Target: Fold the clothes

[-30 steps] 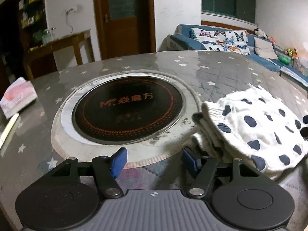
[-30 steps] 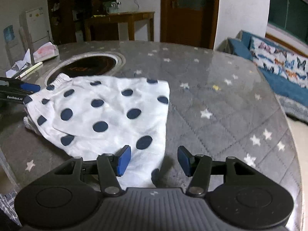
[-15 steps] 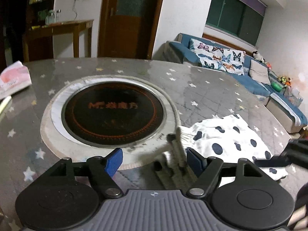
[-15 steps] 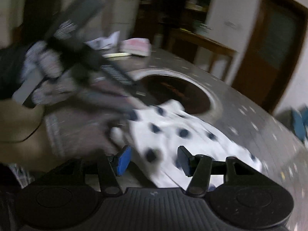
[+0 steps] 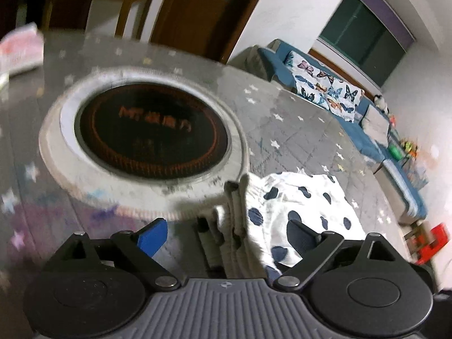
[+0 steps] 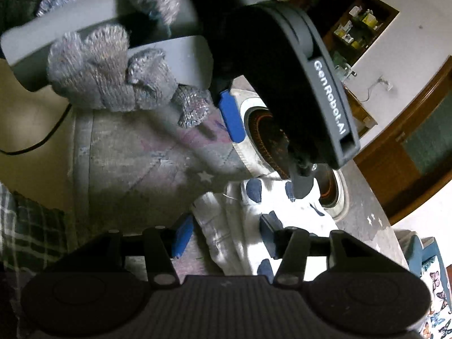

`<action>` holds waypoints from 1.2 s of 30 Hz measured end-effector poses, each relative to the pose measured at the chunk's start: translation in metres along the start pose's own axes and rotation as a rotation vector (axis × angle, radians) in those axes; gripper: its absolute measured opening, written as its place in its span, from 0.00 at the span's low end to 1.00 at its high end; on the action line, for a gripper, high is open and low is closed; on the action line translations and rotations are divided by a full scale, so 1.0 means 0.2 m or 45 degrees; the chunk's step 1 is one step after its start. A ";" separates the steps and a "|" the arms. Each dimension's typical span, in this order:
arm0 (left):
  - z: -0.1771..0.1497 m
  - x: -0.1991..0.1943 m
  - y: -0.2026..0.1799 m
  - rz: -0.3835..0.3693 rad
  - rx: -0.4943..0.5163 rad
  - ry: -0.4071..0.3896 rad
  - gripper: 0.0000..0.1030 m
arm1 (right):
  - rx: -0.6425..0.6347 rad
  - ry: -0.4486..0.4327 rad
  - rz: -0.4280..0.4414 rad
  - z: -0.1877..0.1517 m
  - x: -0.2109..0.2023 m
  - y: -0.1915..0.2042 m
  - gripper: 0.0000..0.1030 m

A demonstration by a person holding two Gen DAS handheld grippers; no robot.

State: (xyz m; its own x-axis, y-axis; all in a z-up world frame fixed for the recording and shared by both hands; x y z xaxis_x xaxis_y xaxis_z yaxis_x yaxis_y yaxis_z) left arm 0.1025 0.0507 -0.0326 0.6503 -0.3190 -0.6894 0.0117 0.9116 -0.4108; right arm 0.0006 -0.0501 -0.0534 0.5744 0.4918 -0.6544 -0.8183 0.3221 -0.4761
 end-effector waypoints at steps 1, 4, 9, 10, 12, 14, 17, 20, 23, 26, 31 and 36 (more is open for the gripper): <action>-0.01 0.01 0.01 -0.012 -0.034 0.014 0.91 | 0.021 -0.004 0.000 -0.01 0.00 -0.01 0.41; -0.02 0.02 0.03 -0.046 -0.121 0.036 0.91 | 0.102 -0.034 0.003 -0.01 -0.03 -0.05 0.32; -0.06 0.04 0.06 -0.134 -0.307 0.066 0.94 | 0.282 -0.107 0.013 0.00 -0.10 -0.15 0.25; -0.06 0.05 0.07 -0.154 -0.346 0.073 0.94 | 0.311 -0.119 0.013 0.00 -0.11 -0.16 0.25; -0.08 0.05 0.07 -0.192 -0.422 0.083 0.94 | 0.368 -0.144 0.014 -0.01 -0.13 -0.20 0.24; -0.09 0.05 0.08 -0.227 -0.487 0.080 0.95 | 0.415 -0.166 0.020 -0.01 -0.15 -0.22 0.24; -0.09 0.07 0.08 -0.267 -0.549 0.083 0.94 | 0.454 -0.185 0.030 -0.01 -0.17 -0.24 0.24; -0.09 0.09 0.07 -0.313 -0.601 0.094 0.91 | 0.468 -0.199 0.036 -0.02 -0.19 -0.25 0.24; -0.09 0.12 0.07 -0.341 -0.638 0.089 0.84 | 0.481 -0.219 0.047 -0.03 -0.22 -0.24 0.24; -0.10 0.13 0.08 -0.353 -0.647 0.092 0.68 | 0.486 -0.221 0.069 -0.05 -0.23 -0.22 0.23; -0.13 0.15 0.13 -0.349 -0.668 0.107 0.38 | 0.512 -0.206 0.119 -0.08 -0.23 -0.20 0.26; -0.13 0.14 0.14 -0.349 -0.641 0.104 0.35 | 0.634 -0.210 0.197 -0.14 -0.26 -0.27 0.31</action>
State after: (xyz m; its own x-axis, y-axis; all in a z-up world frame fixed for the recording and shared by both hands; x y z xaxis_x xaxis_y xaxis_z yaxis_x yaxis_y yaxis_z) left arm 0.1014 0.0603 -0.0801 0.6137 -0.5633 -0.5532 -0.2043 0.5635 -0.8005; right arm 0.0154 -0.1154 -0.0103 0.4678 0.6714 -0.5748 -0.8281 0.5602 -0.0197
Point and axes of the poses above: each gripper's, at about its wrist camera, not at the fingertips, and x roughly the way its jaws point, y to its left, z to its top, the point moved 6 cm from there along x, roughly the way its jaws point, and after that the axes turned 2 degrees about x, right-handed, at the moved point
